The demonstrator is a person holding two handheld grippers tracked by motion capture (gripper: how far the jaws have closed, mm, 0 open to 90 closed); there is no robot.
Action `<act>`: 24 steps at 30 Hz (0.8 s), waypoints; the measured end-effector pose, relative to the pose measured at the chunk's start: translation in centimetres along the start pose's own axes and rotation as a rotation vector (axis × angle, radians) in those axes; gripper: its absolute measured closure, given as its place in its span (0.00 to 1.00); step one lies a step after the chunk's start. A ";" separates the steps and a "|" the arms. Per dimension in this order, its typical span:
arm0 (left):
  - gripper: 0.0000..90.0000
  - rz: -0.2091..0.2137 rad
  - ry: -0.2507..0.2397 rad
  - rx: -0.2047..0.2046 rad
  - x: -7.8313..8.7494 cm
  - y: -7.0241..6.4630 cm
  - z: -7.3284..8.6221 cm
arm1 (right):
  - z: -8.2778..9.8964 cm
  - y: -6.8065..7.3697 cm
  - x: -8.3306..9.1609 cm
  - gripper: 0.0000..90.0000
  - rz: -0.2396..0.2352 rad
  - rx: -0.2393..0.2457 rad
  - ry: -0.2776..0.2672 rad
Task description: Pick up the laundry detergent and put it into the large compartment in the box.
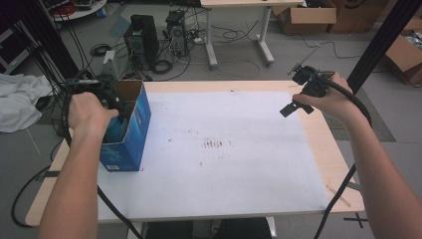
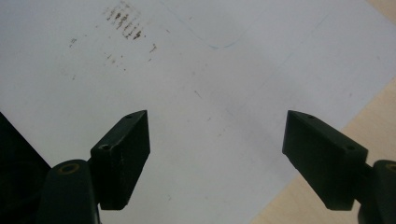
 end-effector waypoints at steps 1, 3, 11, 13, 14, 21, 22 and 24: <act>0.42 0.001 0.005 -0.006 -0.2 0.0 0.0 | 0.0 0.0 0.0 0.26 -0.002 -0.003 -0.001; 0.42 0.003 0.016 -0.009 -0.7 -0.2 0.0 | 0.0 0.0 0.0 0.25 0.000 0.006 0.001; 0.42 0.007 0.029 -0.018 -1.5 -0.4 -0.2 | -0.1 0.2 0.0 0.25 -0.002 0.012 0.000; 0.42 0.009 0.033 -0.015 -1.7 -0.4 -0.2 | -0.1 0.2 0.0 0.25 -0.003 0.009 -0.003; 0.42 0.008 0.033 -0.013 -1.8 -0.4 -0.2 | -0.1 0.1 0.0 0.25 -0.002 0.007 -0.001; 0.42 0.010 0.045 -0.009 -2.4 0.0 0.0 | 0.1 0.1 -0.1 0.25 -0.006 0.003 -0.003; 0.42 0.012 0.044 -0.010 -2.6 0.1 0.0 | 0.1 0.0 -0.1 0.25 -0.003 0.005 -0.002; 0.42 0.014 0.044 -0.010 -2.6 0.1 0.1 | 0.1 0.0 -0.1 0.25 -0.004 0.005 0.000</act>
Point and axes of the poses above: each handheld gripper's, and its own axes: x roughly backward along the jaws, z roughly out of its underside, y roughly to its left, the point moved 1 cm from there along -x, roughly forward along the jaws, and after that the axes turned 2 degrees about -z, right-handed, at the moved point
